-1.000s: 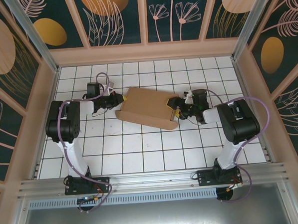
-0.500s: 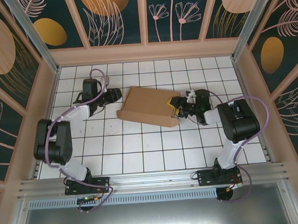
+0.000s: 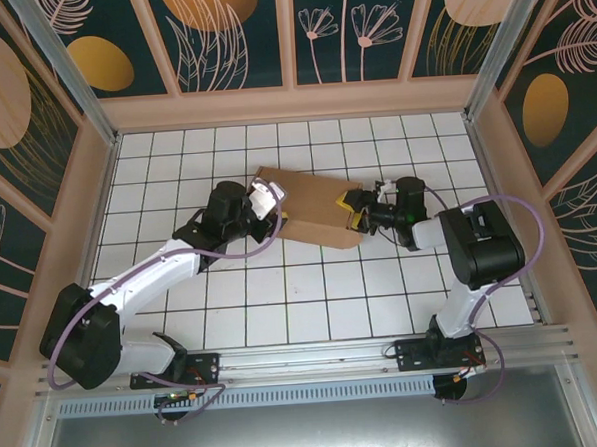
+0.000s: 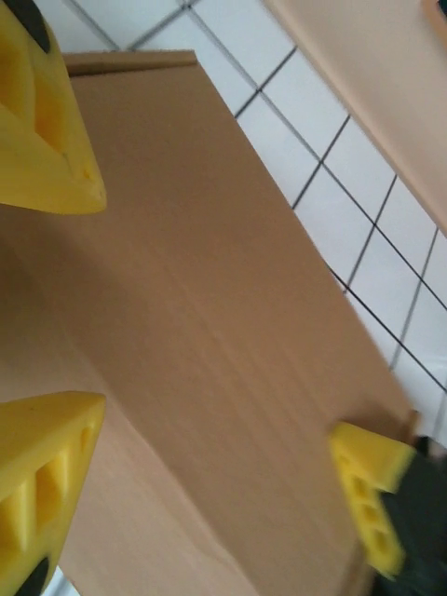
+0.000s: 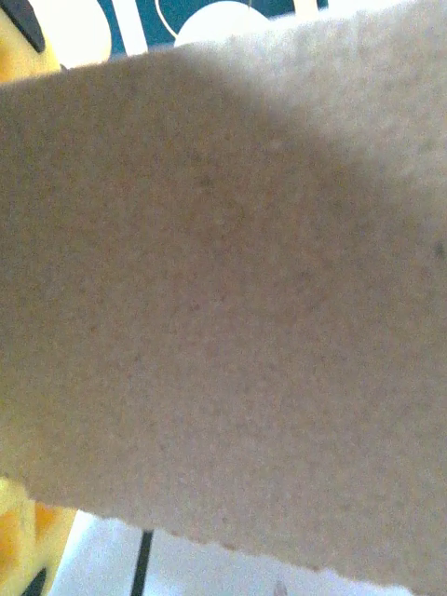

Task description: Fold the paper box

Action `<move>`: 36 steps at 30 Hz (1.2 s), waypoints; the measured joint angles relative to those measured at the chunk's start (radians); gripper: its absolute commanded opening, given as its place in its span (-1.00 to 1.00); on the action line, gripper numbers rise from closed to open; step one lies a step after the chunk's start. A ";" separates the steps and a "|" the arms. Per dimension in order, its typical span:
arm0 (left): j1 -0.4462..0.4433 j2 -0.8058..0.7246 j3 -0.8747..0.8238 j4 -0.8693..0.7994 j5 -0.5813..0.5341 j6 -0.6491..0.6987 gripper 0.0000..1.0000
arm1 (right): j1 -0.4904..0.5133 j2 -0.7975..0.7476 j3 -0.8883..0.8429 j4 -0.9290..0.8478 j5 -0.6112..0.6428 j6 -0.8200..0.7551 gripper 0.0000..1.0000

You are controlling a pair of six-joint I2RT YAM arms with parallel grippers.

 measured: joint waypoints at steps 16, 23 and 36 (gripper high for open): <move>-0.126 0.068 0.007 0.017 -0.272 0.465 0.09 | 0.002 -0.046 0.000 0.084 -0.021 0.137 -0.11; -0.161 0.070 -0.025 0.115 -0.326 0.688 0.15 | 0.004 -0.046 -0.008 0.164 -0.023 0.209 -0.13; -0.199 0.123 -0.155 0.398 -0.445 0.883 0.97 | 0.018 -0.046 -0.015 0.209 -0.006 0.313 -0.11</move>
